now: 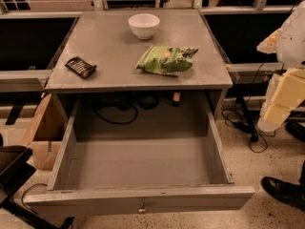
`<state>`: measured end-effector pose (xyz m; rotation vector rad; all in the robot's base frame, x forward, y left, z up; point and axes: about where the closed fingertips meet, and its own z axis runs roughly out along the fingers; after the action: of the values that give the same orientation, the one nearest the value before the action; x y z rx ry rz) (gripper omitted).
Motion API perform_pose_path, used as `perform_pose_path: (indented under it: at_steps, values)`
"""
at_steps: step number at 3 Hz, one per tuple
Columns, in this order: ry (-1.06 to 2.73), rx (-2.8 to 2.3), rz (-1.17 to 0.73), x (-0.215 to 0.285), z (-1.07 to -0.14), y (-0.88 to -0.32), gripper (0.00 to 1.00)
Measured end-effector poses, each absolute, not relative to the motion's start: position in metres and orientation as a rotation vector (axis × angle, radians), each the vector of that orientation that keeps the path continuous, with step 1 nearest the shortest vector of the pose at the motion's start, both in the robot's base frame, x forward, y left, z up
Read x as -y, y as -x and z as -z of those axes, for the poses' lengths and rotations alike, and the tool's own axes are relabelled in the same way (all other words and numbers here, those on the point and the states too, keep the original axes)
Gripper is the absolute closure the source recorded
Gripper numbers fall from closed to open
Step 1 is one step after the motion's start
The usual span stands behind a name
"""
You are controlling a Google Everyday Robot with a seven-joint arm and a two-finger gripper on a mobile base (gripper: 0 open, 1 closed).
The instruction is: Place rxbar chocolate into top drawer
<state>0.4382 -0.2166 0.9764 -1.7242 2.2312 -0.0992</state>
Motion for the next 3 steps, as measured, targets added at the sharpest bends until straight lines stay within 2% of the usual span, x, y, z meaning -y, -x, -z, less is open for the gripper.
perform_pose_path:
  at_steps: [2,3]
  values:
    - [1.72,-2.207,0.114,0.216,-0.978,-0.444,0.0]
    - [1.623,-2.192,0.083,0.215,-0.965,-0.466,0.0]
